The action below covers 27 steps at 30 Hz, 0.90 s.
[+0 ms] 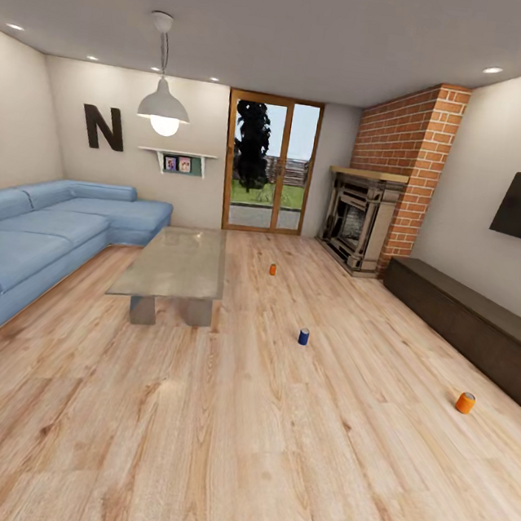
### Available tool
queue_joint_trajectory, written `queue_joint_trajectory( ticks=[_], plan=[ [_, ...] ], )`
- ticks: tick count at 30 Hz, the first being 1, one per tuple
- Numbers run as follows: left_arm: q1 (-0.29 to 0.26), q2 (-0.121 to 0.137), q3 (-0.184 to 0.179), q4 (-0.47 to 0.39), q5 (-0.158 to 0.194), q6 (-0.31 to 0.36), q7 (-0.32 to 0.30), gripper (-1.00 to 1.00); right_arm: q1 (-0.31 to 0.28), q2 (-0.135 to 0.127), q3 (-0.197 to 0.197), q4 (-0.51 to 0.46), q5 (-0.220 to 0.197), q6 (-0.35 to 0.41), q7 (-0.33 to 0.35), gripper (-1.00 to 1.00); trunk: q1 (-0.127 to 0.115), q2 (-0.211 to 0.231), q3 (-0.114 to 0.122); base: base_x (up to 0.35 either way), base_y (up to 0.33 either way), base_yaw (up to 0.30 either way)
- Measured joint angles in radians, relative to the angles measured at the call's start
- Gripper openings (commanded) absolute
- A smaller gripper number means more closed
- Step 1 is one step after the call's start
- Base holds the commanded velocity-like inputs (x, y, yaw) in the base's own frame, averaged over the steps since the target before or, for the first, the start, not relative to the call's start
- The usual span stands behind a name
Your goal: Put the three can of soda from the living room inside the tash can in the kitchen.
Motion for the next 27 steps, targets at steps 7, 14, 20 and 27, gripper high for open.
queue_joint_trajectory(
  ticks=[7,14,20,27],
  plan=[
    [-0.022,0.011,0.003,-0.04,0.029,0.0,-0.001,1.0,-0.003,-0.015,-0.003,-0.04,0.001,-0.039,0.036,1.0,0.0,0.0,0.0,0.0,0.0,0.0],
    [-0.023,0.013,-0.001,-0.46,0.068,0.005,-0.004,1.0,0.0,-0.018,-0.009,-0.453,0.0,-0.147,0.125,1.0,0.0,0.0,0.0,0.0,0.0,0.0],
    [-0.005,0.014,-0.005,-1.121,0.077,0.005,-0.006,1.0,0.013,-0.016,-0.009,-1.012,0.0,-0.141,0.152,1.0,0.0,0.0,0.0,0.0,0.0,0.0],
    [0.075,0.015,-0.006,-1.408,0.079,-0.003,-0.009,1.0,0.127,-0.015,-0.01,-1.369,0.0,-0.14,0.161,1.0,0.0,0.0,0.0,0.0,0.0,0.0]
  ],
)
